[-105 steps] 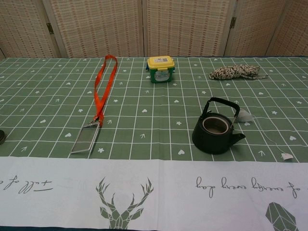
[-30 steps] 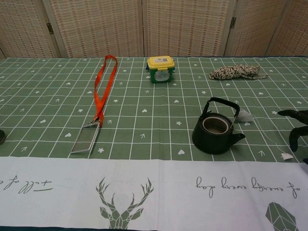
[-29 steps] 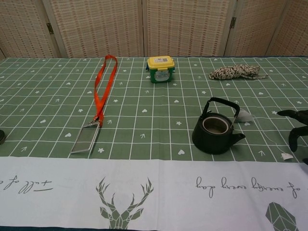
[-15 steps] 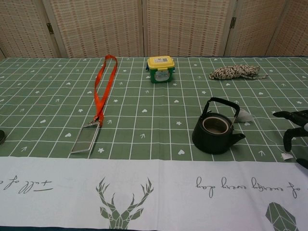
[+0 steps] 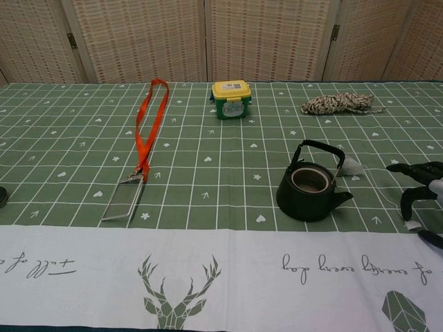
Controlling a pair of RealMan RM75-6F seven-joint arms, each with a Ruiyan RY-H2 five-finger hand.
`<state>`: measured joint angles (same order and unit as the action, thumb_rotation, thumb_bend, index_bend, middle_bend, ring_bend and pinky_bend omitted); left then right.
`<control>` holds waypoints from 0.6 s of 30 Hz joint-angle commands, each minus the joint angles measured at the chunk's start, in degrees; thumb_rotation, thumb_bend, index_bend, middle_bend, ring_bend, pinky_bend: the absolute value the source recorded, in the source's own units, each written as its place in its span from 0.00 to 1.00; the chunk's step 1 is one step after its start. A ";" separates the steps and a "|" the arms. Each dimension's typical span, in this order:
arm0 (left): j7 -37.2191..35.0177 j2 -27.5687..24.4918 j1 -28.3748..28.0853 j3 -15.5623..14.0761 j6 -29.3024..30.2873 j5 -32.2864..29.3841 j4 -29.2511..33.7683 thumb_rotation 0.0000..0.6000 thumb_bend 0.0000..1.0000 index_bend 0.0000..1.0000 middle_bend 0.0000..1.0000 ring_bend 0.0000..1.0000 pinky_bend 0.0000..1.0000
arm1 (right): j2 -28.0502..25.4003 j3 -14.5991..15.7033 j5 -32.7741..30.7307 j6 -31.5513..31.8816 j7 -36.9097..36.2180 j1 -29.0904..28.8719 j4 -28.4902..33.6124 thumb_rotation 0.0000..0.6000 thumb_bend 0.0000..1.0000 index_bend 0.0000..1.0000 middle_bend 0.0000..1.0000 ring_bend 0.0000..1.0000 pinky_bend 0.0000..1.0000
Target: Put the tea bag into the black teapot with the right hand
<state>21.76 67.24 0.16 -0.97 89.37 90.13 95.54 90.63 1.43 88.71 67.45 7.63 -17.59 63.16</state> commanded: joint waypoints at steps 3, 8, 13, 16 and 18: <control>0.04 0.02 0.01 0.01 0.00 0.02 -0.01 1.00 0.41 0.08 0.20 0.15 0.05 | 0.50 0.05 0.16 0.24 -0.36 -0.11 -0.68 1.00 0.42 0.45 0.06 0.05 0.00; -0.01 -0.03 -0.01 0.01 -0.04 0.06 -0.01 1.00 0.41 0.08 0.20 0.15 0.05 | 1.16 0.03 0.17 0.31 -0.86 -0.26 -1.76 1.00 0.42 0.50 0.08 0.07 0.00; -0.02 -0.03 0.01 0.00 0.03 0.18 -0.09 1.00 0.41 0.08 0.20 0.15 0.05 | 1.49 0.05 0.28 0.42 -1.29 -0.42 -2.33 1.00 0.43 0.57 0.10 0.08 0.00; -0.09 -0.06 -0.01 -0.08 0.04 0.42 -0.17 1.00 0.41 0.07 0.20 0.15 0.05 | 1.63 0.06 0.20 0.29 -1.33 -0.51 -2.47 1.00 0.45 0.59 0.11 0.09 0.00; -0.20 -0.08 -0.02 -0.12 0.11 0.62 -0.25 1.00 0.41 0.07 0.20 0.15 0.05 | 1.70 0.05 0.16 0.17 -1.36 -0.61 -2.56 1.00 0.46 0.60 0.11 0.09 0.00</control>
<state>21.59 67.17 0.15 -1.08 89.46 90.71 95.31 92.33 1.49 88.87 67.63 6.28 -18.20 60.59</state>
